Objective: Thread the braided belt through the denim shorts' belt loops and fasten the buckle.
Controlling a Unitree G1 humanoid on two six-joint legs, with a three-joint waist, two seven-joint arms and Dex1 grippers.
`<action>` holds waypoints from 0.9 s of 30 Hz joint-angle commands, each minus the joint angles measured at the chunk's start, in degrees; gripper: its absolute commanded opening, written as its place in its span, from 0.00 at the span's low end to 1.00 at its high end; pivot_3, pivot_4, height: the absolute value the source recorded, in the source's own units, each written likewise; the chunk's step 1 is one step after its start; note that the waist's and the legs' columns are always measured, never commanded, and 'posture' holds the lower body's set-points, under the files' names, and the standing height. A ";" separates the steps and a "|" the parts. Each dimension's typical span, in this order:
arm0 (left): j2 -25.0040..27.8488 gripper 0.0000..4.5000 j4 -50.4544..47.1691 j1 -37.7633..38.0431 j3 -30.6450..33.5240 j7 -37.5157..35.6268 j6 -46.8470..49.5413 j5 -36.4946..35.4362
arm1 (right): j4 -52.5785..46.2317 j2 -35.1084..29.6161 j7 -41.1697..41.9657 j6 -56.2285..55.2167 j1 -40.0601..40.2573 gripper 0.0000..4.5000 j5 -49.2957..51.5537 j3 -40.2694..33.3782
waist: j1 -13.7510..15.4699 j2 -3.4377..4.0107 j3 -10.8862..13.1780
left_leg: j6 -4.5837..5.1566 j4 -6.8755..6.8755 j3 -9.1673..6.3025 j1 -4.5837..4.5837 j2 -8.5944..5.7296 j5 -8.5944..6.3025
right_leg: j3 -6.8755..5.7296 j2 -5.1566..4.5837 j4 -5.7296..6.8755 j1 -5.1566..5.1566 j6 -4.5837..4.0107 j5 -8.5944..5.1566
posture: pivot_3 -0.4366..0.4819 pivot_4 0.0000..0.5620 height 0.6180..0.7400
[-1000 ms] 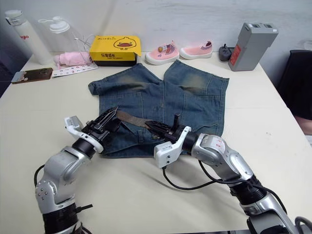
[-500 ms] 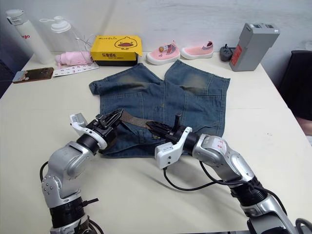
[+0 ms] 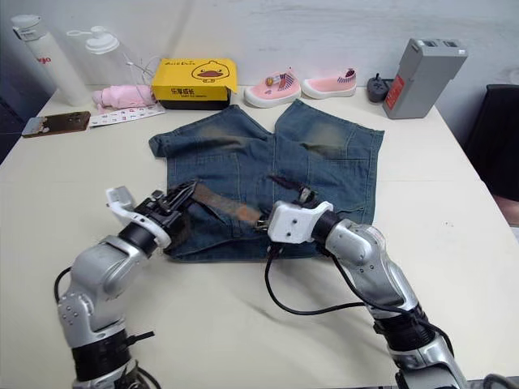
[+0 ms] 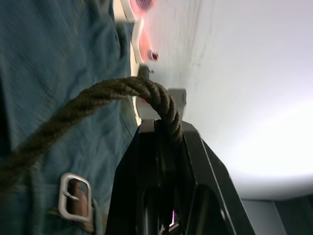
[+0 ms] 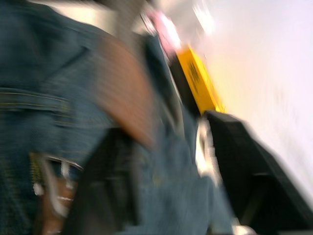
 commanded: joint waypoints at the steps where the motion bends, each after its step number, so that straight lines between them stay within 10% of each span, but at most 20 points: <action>1: 4.46 0.00 -3.26 3.98 4.84 -6.38 -2.01 -0.65 | -4.43 0.47 2.32 8.64 1.07 0.99 6.09 -3.82 | 0.00 0.01 0.01 | -0.03 0.00 0.01 -0.08 0.02 -0.02 | 0.02 0.02 0.04 -0.11 -0.02 -0.01 | 0.48 0.27 0.32; 27: 2.70 0.00 3.13 8.73 -6.66 -16.90 -9.93 11.88 | -11.37 -4.47 6.16 17.42 6.09 0.99 12.96 -5.61 | 0.18 0.03 0.02 | 0.03 0.00 0.13 -0.13 -0.01 -0.06 | 0.07 -0.02 -0.15 -0.22 -0.03 -0.02 | 0.48 0.27 0.32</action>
